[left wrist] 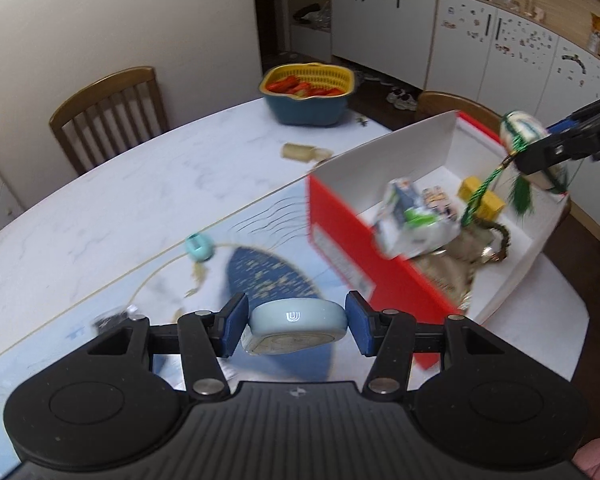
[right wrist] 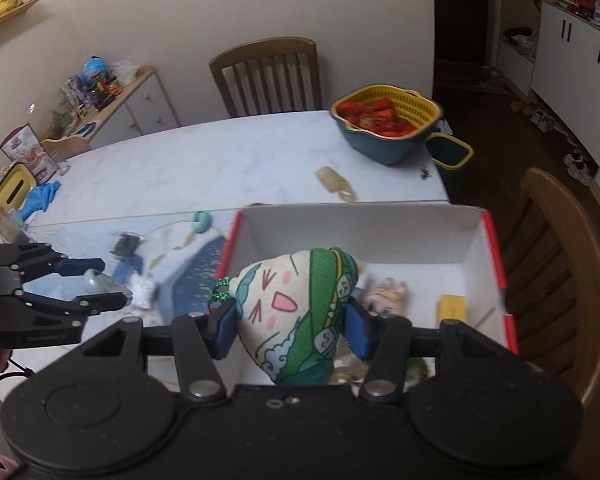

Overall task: Organize objects
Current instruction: 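Carry the tape dispenser in left tool while right tool carries the plush charm to the shoebox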

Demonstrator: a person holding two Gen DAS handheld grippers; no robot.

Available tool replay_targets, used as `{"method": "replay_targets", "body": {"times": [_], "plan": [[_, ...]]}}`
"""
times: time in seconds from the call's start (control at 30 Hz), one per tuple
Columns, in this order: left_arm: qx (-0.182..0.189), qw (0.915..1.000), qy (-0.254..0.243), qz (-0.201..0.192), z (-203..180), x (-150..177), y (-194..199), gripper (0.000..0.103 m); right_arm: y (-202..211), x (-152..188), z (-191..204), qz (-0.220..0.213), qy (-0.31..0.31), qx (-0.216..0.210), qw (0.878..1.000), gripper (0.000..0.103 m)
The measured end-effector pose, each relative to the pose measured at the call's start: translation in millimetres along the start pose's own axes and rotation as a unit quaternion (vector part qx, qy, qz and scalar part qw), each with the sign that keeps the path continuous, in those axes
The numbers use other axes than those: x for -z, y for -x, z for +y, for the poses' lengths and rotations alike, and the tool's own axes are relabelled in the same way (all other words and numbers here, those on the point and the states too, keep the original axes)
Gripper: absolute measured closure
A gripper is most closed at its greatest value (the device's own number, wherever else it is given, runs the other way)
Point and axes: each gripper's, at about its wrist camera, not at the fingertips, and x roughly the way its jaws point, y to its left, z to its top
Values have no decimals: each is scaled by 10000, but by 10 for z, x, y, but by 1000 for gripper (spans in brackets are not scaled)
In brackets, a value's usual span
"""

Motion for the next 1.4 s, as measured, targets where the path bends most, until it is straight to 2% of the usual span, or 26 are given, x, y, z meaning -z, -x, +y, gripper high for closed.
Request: {"method": "replay_targets", "body": {"times": [0.3, 0.53, 0.8, 1.03, 1.13, 1.4], "plan": [[287, 9990, -347, -67, -616, -350, -138, 51, -104, 86, -482, 159, -86, 171, 9997, 50], [420, 9962, -767, -41, -1061, -559, -343, 51, -162, 84, -680, 216, -48, 175, 9996, 50], [586, 9935, -967, 152, -1403, -747, -670, 51, -345, 35, -855, 334, 13, 200, 9992, 50], [769, 9865, -1389, 395, -1731, -848, -998, 52, -656, -20, -960, 554, 141, 241, 9981, 49], [804, 9854, -1441, 425, -1802, -876, -1128, 52, -785, -56, -1012, 593, 160, 257, 9978, 49], [748, 9884, -1201, 543, -1791, -916, -1402, 52, -1118, -128, -1139, 837, 78, 203, 9963, 46]]}}
